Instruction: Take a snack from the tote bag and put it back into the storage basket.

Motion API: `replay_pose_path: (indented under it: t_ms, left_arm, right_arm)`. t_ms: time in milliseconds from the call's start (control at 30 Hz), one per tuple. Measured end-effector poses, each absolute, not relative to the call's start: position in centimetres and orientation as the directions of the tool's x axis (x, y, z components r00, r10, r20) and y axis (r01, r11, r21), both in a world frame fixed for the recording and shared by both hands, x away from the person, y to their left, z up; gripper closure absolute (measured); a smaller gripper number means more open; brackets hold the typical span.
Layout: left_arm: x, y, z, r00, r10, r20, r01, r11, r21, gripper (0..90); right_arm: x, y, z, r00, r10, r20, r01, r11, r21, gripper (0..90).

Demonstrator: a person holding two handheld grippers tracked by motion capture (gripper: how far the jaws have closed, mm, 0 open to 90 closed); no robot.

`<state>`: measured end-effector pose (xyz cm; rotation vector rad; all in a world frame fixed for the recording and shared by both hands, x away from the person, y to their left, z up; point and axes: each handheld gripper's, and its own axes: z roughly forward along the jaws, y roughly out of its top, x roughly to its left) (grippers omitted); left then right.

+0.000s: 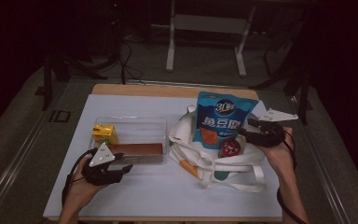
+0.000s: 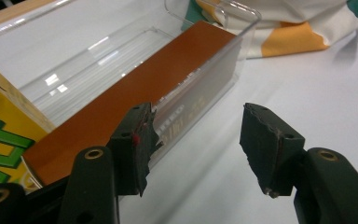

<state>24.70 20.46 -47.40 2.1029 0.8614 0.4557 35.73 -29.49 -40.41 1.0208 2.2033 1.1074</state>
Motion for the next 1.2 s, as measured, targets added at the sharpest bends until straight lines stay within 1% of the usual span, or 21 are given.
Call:
replay_pose_path:
  t_ms: [300, 733, 1067, 1200]
  left_arm:
    - [24.3, 20.1, -48.2, 0.727, 0.686, 0.019, 0.410, -0.457, 0.789, 44.3]
    - [24.2, 19.3, -49.2, 0.757, 0.653, 0.015, 0.413, -0.497, 0.763, 43.7]
    - [24.3, 19.0, -49.5, 0.766, 0.643, 0.011, 0.417, -0.508, 0.754, 43.2]
    - [24.3, 18.9, -49.5, 0.768, 0.640, 0.012, 0.415, -0.512, 0.752, 43.0]
  right_arm:
    - [36.7, -29.5, -40.6, -0.620, 0.783, -0.052, 0.414, 0.382, 0.826, 41.1]
    - [38.1, -28.4, -40.2, -0.643, 0.765, -0.037, 0.433, 0.403, 0.807, 39.1]
    - [39.4, -28.0, -40.3, -0.652, 0.758, -0.018, 0.448, 0.405, 0.797, 38.4]
    - [39.9, -27.8, -40.4, -0.663, 0.749, -0.007, 0.447, 0.404, 0.798, 36.4]
